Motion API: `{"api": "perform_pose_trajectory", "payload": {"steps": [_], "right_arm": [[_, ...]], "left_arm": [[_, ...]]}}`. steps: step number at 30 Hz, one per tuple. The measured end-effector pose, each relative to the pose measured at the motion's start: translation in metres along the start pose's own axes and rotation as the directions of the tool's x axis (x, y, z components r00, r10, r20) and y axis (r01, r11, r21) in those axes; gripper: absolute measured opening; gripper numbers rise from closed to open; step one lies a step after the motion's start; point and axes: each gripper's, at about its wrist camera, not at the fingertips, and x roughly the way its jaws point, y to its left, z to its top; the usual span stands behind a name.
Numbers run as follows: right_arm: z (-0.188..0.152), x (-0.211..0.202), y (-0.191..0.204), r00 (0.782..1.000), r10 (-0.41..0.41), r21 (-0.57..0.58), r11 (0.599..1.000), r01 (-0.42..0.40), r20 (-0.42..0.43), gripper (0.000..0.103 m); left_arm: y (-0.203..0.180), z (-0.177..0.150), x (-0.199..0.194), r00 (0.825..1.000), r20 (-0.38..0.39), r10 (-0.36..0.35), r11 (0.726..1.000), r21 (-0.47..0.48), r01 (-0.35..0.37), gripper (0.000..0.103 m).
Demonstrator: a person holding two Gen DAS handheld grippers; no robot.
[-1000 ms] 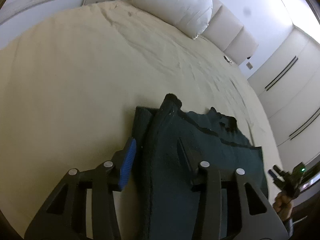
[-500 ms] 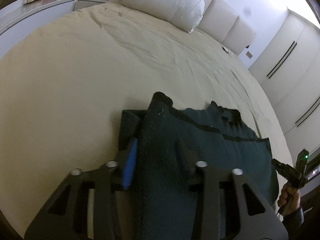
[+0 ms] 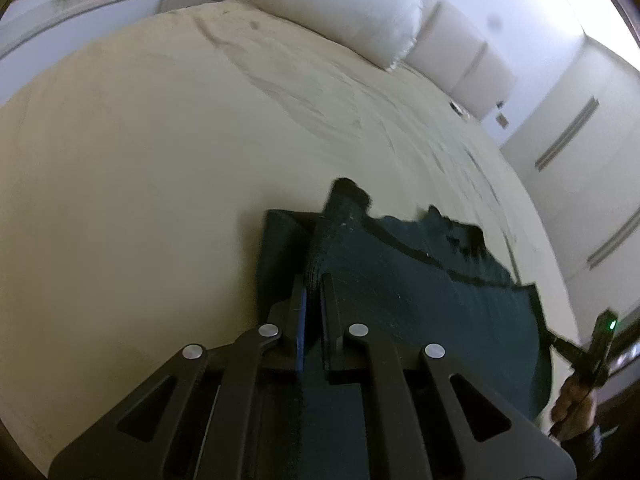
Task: Fold small clothes
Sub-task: 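Lower the folded hem onto the sweater and open both grippers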
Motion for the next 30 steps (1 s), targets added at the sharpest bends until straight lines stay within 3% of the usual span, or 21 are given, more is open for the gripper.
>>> {"api": "perform_pose_trajectory", "payload": {"steps": [7, 10, 17, 20, 23, 25, 27, 28, 30], "right_arm": [[-0.001, 0.004, -0.018, 1.0, 0.019, 0.079, 0.997, -0.019, 0.0, 0.007], [-0.004, 0.014, -0.02, 0.999, 0.026, 0.094, 0.995, -0.024, -0.018, 0.007], [-0.004, 0.005, -0.019, 0.999, 0.048, 0.109, 0.993, -0.047, -0.012, 0.011], [-0.01, -0.012, -0.011, 0.999, 0.028, 0.081, 0.996, -0.029, 0.019, 0.012], [-0.025, -0.025, -0.006, 0.999, 0.01, 0.062, 0.998, -0.013, 0.036, 0.024], [-0.035, -0.029, -0.003, 0.999, 0.005, 0.045, 0.999, -0.007, 0.047, 0.025], [-0.044, -0.025, -0.007, 0.999, -0.002, 0.048, 0.999, 0.001, 0.037, 0.029], [-0.049, -0.019, -0.012, 1.0, 0.004, 0.062, 0.998, -0.005, 0.016, 0.029], [-0.053, -0.02, -0.019, 0.999, 0.02, 0.063, 0.998, -0.023, 0.034, 0.03]], "left_arm": [[0.023, -0.012, -0.011, 1.0, 0.014, 0.006, 0.996, -0.084, -0.005, 0.004], [0.04, -0.013, -0.002, 0.999, 0.002, -0.036, 0.987, -0.158, 0.036, 0.004], [0.039, -0.01, -0.011, 0.998, 0.0, -0.056, 0.985, -0.165, 0.055, 0.007], [0.023, -0.011, -0.031, 0.999, 0.045, -0.015, 0.993, -0.114, 0.02, 0.007], [-0.001, -0.019, -0.046, 0.996, 0.073, -0.048, 0.998, -0.032, 0.05, 0.007], [-0.019, -0.029, -0.045, 0.998, 0.047, -0.048, 0.997, 0.055, 0.046, 0.007], [-0.026, -0.04, -0.026, 0.999, -0.024, 0.041, 0.993, 0.115, -0.038, 0.007], [-0.023, -0.044, -0.019, 0.998, -0.05, 0.045, 0.994, 0.102, -0.04, 0.007], [-0.015, -0.047, -0.017, 0.999, -0.031, -0.003, 0.998, 0.06, 0.005, 0.007]]}}
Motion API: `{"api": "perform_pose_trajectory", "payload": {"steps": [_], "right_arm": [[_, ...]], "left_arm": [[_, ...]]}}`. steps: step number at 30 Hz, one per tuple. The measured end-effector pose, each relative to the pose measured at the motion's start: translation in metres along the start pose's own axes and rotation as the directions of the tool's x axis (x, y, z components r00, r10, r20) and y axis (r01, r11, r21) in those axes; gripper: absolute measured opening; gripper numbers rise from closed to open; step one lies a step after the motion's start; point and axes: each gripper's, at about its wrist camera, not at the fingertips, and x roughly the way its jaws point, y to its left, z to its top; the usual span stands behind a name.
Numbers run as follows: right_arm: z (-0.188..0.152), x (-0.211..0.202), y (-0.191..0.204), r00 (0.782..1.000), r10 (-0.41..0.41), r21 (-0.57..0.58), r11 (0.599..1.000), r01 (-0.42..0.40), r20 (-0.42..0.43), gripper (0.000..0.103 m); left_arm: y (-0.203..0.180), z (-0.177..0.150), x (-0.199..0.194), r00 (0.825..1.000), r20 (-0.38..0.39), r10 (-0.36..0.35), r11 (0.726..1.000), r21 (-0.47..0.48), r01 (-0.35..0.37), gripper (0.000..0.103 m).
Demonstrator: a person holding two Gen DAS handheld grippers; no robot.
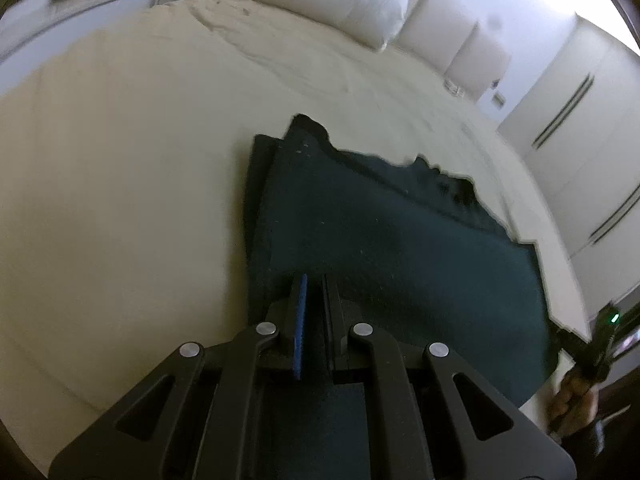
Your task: Fold small clothes
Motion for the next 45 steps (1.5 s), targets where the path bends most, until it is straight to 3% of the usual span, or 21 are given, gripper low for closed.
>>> {"api": "perform_pose_trajectory", "payload": {"steps": [2, 6, 9, 12, 13, 15, 17, 20, 23, 24, 27, 28, 30, 31, 35, 40, 42, 44, 45], "right_arm": [[0.0, -0.007, -0.001, 0.998, -0.061, -0.013, 0.998, 0.061, 0.011, 0.03], [-0.004, -0.031, -0.013, 0.989, -0.145, 0.054, 0.988, 0.144, 0.022, 0.031], [-0.012, -0.052, -0.005, 0.995, -0.075, 0.065, 0.995, 0.071, 0.061, 0.031], [-0.026, -0.051, 0.019, 0.999, -0.027, -0.016, 0.999, 0.027, 0.044, 0.033], [-0.031, -0.048, 0.025, 0.999, -0.032, -0.047, 0.998, 0.033, 0.035, 0.036], [-0.041, -0.036, 0.029, 0.997, -0.082, -0.095, 0.992, 0.082, 0.004, 0.037], [-0.046, -0.032, 0.018, 0.991, -0.136, -0.067, 0.989, 0.135, -0.011, 0.041], [-0.044, -0.044, -0.007, 0.991, -0.135, 0.051, 0.989, 0.136, -0.013, 0.041], [-0.038, -0.065, -0.003, 0.984, -0.176, 0.089, 0.981, 0.173, 0.021, 0.043], [-0.036, -0.073, 0.002, 0.986, -0.158, 0.095, 0.984, 0.153, 0.045, 0.043], [-0.026, -0.092, 0.025, 0.993, 0.011, 0.09, 0.996, -0.021, 0.115, 0.043], [-0.023, -0.094, 0.035, 0.989, 0.079, 0.081, 0.993, -0.09, 0.126, 0.049], [-0.018, -0.084, 0.057, 0.966, 0.234, 0.074, 0.967, -0.242, 0.111, 0.059], [-0.017, -0.072, 0.071, 0.946, 0.315, 0.079, 0.944, -0.321, 0.08, 0.059], [-0.025, -0.026, 0.121, 0.885, 0.466, 0.081, 0.883, -0.462, -0.024, 0.059], [-0.037, 0.027, 0.154, 0.833, 0.536, 0.123, 0.843, -0.523, -0.133, 0.059], [-0.041, 0.044, 0.153, 0.844, 0.513, 0.142, 0.858, -0.494, -0.16, 0.059], [-0.044, 0.056, 0.141, 0.857, 0.492, 0.176, 0.867, -0.467, -0.153, 0.048], [-0.045, 0.059, 0.129, 0.85, 0.507, 0.21, 0.855, -0.474, -0.143, 0.037]], "left_arm": [[0.005, 0.0, -0.003, 1.0, -0.002, -0.021, 0.999, -0.024, 0.021, 0.007], [-0.007, 0.003, -0.016, 1.0, -0.005, 0.024, 1.0, -0.009, -0.024, 0.007], [-0.034, -0.002, -0.031, 1.0, 0.026, -0.01, 0.998, 0.059, 0.008, 0.007], [-0.051, -0.014, -0.022, 0.998, -0.006, 0.067, 0.988, 0.142, -0.065, 0.007], [-0.051, -0.02, -0.01, 0.992, -0.047, 0.117, 0.984, 0.142, -0.109, 0.007], [-0.05, -0.025, -0.002, 0.99, -0.066, 0.126, 0.985, 0.129, -0.117, 0.007], [-0.054, -0.025, -0.003, 0.988, -0.057, 0.141, 0.982, 0.135, -0.133, 0.007], [-0.066, -0.026, -0.002, 0.978, -0.057, 0.2, 0.966, 0.178, -0.187, 0.007], [-0.08, -0.027, 0.001, 0.965, -0.047, 0.256, 0.947, 0.212, -0.241, 0.007], [-0.083, -0.029, 0.002, 0.962, -0.043, 0.27, 0.941, 0.221, -0.255, 0.007], [-0.086, -0.031, 0.002, 0.953, -0.029, 0.302, 0.926, 0.245, -0.286, 0.007], [-0.085, -0.032, 0.001, 0.951, -0.027, 0.307, 0.924, 0.248, -0.291, 0.007], [-0.089, -0.033, 0.004, 0.95, -0.028, 0.311, 0.922, 0.249, -0.295, 0.007], [-0.09, -0.033, 0.005, 0.949, -0.028, 0.313, 0.922, 0.249, -0.297, 0.007], [-0.087, -0.033, 0.005, 0.947, -0.021, 0.321, 0.916, 0.262, -0.305, 0.007], [-0.088, -0.033, 0.005, 0.945, -0.017, 0.326, 0.911, 0.274, -0.31, 0.007], [-0.089, -0.034, 0.005, 0.944, -0.015, 0.329, 0.908, 0.279, -0.312, 0.007], [-0.089, -0.034, 0.005, 0.943, -0.013, 0.332, 0.905, 0.285, -0.315, 0.007], [-0.089, -0.034, 0.005, 0.943, -0.012, 0.333, 0.904, 0.288, -0.316, 0.007]]}}
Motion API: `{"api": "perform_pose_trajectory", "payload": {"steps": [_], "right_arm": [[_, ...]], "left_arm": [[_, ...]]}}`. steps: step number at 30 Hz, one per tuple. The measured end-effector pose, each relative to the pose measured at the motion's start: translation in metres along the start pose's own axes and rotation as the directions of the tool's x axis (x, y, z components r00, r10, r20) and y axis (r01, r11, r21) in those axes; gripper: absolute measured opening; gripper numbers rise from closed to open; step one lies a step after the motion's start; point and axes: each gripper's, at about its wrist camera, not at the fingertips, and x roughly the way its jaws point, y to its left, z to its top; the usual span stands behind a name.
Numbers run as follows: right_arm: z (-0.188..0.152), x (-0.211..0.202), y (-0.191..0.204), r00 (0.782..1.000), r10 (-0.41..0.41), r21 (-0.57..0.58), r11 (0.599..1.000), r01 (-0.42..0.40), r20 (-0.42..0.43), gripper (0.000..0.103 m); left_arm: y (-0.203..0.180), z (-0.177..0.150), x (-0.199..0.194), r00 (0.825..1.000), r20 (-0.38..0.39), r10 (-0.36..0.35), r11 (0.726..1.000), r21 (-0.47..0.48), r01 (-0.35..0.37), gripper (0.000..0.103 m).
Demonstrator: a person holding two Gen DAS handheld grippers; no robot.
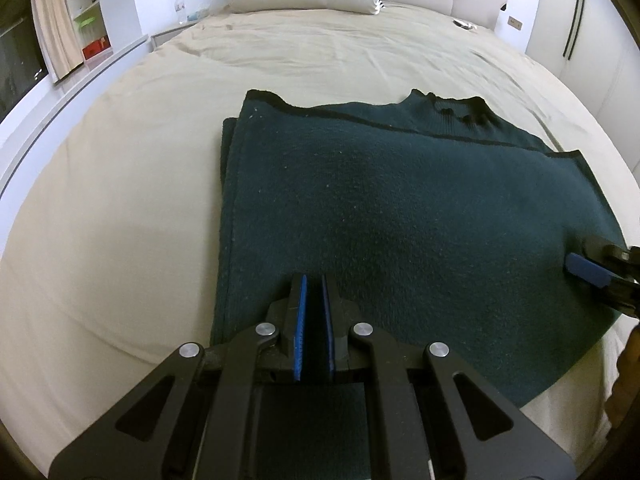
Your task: Fold small clothes
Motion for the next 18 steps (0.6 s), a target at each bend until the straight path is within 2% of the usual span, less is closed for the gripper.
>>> {"api": "perform_pose_trajectory", "payload": {"steps": [1, 5, 8, 9, 10, 11, 12, 14, 15, 16, 17, 18], "right_arm": [[0.0, -0.006, -0.007, 1.0, 0.012, 0.022, 1.0, -0.012, 0.009, 0.032], [0.005, -0.046, -0.033, 0.994, 0.002, 0.081, 0.997, -0.011, 0.111, 0.034], [0.007, -0.055, -0.024, 0.992, 0.022, 0.06, 0.998, -0.029, 0.123, 0.057], [0.008, -0.053, -0.02, 0.991, 0.035, 0.047, 0.998, -0.041, 0.125, 0.064], [0.009, -0.05, -0.014, 0.99, 0.053, 0.039, 0.998, -0.058, 0.128, 0.065], [0.015, -0.043, -0.01, 0.99, 0.062, 0.043, 0.997, -0.068, 0.125, 0.065], [0.015, -0.043, -0.007, 0.99, 0.071, 0.058, 0.995, -0.079, 0.124, 0.065], [0.015, -0.042, 0.007, 0.992, 0.062, 0.099, 0.992, -0.074, 0.112, 0.065], [0.015, -0.044, 0.018, 0.995, 0.027, 0.141, 0.989, -0.041, 0.097, 0.065], [0.015, -0.046, 0.032, 0.997, 0.002, 0.193, 0.981, -0.016, 0.075, 0.065], [0.018, -0.05, 0.043, 0.998, -0.009, 0.225, 0.974, -0.004, 0.057, 0.065], [0.019, -0.058, 0.061, 0.999, -0.01, 0.232, 0.973, -0.002, 0.049, 0.066]], "left_arm": [[0.0, 0.0, -0.001, 1.0, 0.001, 0.0, 1.0, 0.0, 0.0, 0.007], [0.0, -0.001, -0.001, 1.0, 0.004, 0.006, 1.0, -0.006, -0.006, 0.007], [0.002, 0.001, -0.005, 1.0, 0.006, -0.009, 0.999, -0.042, 0.01, 0.007], [0.005, 0.001, -0.009, 0.999, 0.005, -0.053, 0.995, -0.08, 0.053, 0.007], [0.01, 0.002, -0.015, 0.989, 0.006, -0.145, 0.98, -0.138, 0.144, 0.007], [0.017, 0.004, -0.024, 0.959, 0.021, -0.283, 0.935, -0.215, 0.28, 0.007], [0.024, 0.006, -0.039, 0.893, 0.072, -0.444, 0.842, -0.306, 0.444, 0.007], [0.031, 0.014, -0.069, 0.8, 0.176, -0.573, 0.723, -0.351, 0.595, 0.007], [0.032, 0.019, -0.087, 0.775, 0.23, -0.589, 0.698, -0.338, 0.631, 0.008], [0.035, 0.024, -0.112, 0.762, 0.287, -0.581, 0.686, -0.33, 0.648, 0.008], [0.038, 0.025, -0.124, 0.754, 0.307, -0.581, 0.669, -0.348, 0.657, 0.007], [0.041, 0.028, -0.138, 0.728, 0.33, -0.6, 0.627, -0.372, 0.685, 0.007]]}}
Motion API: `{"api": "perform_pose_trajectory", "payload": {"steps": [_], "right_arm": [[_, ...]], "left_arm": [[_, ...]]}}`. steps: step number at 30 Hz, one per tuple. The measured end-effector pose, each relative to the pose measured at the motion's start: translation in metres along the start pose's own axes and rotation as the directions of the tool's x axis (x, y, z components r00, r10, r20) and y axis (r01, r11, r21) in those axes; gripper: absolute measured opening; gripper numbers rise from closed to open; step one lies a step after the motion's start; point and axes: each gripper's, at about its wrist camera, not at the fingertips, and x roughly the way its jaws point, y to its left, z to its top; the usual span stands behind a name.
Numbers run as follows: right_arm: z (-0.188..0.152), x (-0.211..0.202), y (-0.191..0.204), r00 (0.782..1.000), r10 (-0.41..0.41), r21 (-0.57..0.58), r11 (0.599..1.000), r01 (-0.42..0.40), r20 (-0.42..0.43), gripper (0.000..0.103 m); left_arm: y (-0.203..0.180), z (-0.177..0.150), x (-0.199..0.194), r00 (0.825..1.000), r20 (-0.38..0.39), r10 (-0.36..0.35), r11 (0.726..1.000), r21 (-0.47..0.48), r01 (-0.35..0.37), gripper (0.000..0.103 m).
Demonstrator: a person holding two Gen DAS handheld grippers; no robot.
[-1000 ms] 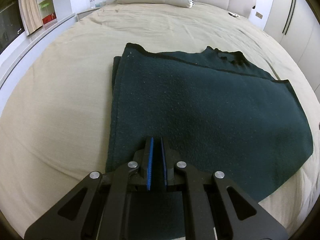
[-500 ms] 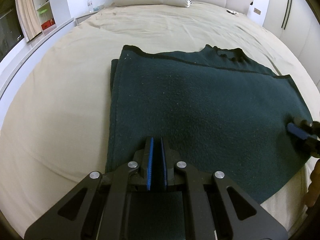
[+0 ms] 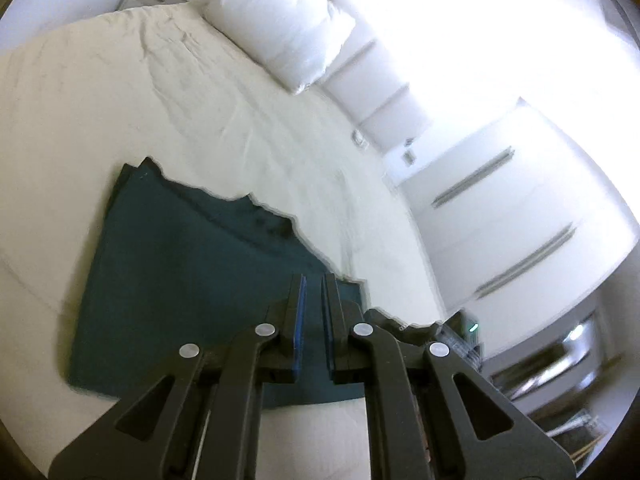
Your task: Fold small clothes
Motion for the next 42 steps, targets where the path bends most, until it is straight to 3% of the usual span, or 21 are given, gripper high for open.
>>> {"api": "perform_pose_trajectory", "payload": {"steps": [2, 3, 5, 7, 10, 12, 13, 15, 16, 21, 27, 34, 37, 42], "right_arm": [[-0.006, -0.019, 0.038, 0.999, 0.038, -0.119, 0.992, -0.033, 0.04, 0.078], [-0.01, -0.031, 0.054, 0.995, 0.047, -0.187, 0.982, -0.031, 0.083, 0.089], [-0.015, -0.052, 0.071, 0.983, 0.012, -0.255, 0.966, 0.036, 0.183, 0.094], [-0.013, -0.06, 0.07, 0.976, -0.006, -0.264, 0.962, 0.064, 0.216, 0.094], [-0.008, -0.059, 0.054, 0.978, -0.028, -0.203, 0.977, 0.071, 0.206, 0.094], [-0.006, -0.066, 0.04, 0.977, -0.041, -0.172, 0.982, 0.078, 0.21, 0.093], [-0.006, -0.067, 0.036, 0.976, -0.046, -0.161, 0.984, 0.082, 0.215, 0.093], [-0.005, -0.071, 0.029, 0.973, -0.054, -0.15, 0.985, 0.089, 0.225, 0.093], [-0.007, -0.07, 0.028, 0.972, -0.056, -0.147, 0.985, 0.091, 0.23, 0.093], [-0.009, -0.076, 0.026, 0.966, -0.062, -0.153, 0.983, 0.103, 0.251, 0.093], [-0.011, -0.071, 0.025, 0.966, -0.065, -0.161, 0.981, 0.108, 0.25, 0.093], [-0.013, -0.072, 0.025, 0.963, -0.068, -0.176, 0.977, 0.117, 0.259, 0.093], [-0.014, -0.07, 0.025, 0.965, -0.069, -0.187, 0.975, 0.119, 0.253, 0.092], [-0.016, -0.068, 0.027, 0.965, -0.07, -0.201, 0.972, 0.123, 0.251, 0.091]], "left_arm": [[-0.024, 0.006, -0.02, 0.994, 0.01, -0.112, 0.991, -0.066, 0.112, 0.007], [-0.038, 0.008, -0.029, 0.989, 0.013, -0.144, 0.983, -0.114, 0.145, 0.007], [-0.064, 0.01, -0.044, 0.98, 0.018, -0.197, 0.963, -0.185, 0.197, 0.008], [-0.102, 0.012, -0.057, 0.976, 0.001, -0.218, 0.963, -0.16, 0.215, 0.008], [-0.163, 0.007, -0.078, 0.96, -0.03, -0.278, 0.96, -0.019, 0.278, 0.008], [-0.179, 0.002, -0.087, 0.931, -0.02, -0.365, 0.93, 0.03, 0.365, 0.008], [-0.175, 0.002, -0.088, 0.921, -0.005, -0.389, 0.921, 0.0, 0.389, 0.008], [-0.157, 0.002, -0.086, 0.953, 0.01, -0.304, 0.945, -0.126, 0.302, 0.008], [-0.154, 0.002, -0.086, 0.956, 0.009, -0.293, 0.945, -0.147, 0.291, 0.008], [-0.173, -0.002, -0.09, 0.937, -0.012, -0.349, 0.935, -0.066, 0.348, 0.008], [-0.181, -0.006, -0.086, 0.948, -0.003, -0.318, 0.947, -0.049, 0.317, 0.008], [-0.171, 0.001, -0.088, 0.937, 0.068, -0.342, 0.937, -0.053, 0.346, 0.008], [-0.162, 0.006, -0.093, 0.928, 0.073, -0.366, 0.926, -0.072, 0.371, 0.008], [-0.162, 0.009, -0.09, 0.927, 0.055, -0.371, 0.925, -0.064, 0.374, 0.008]]}}
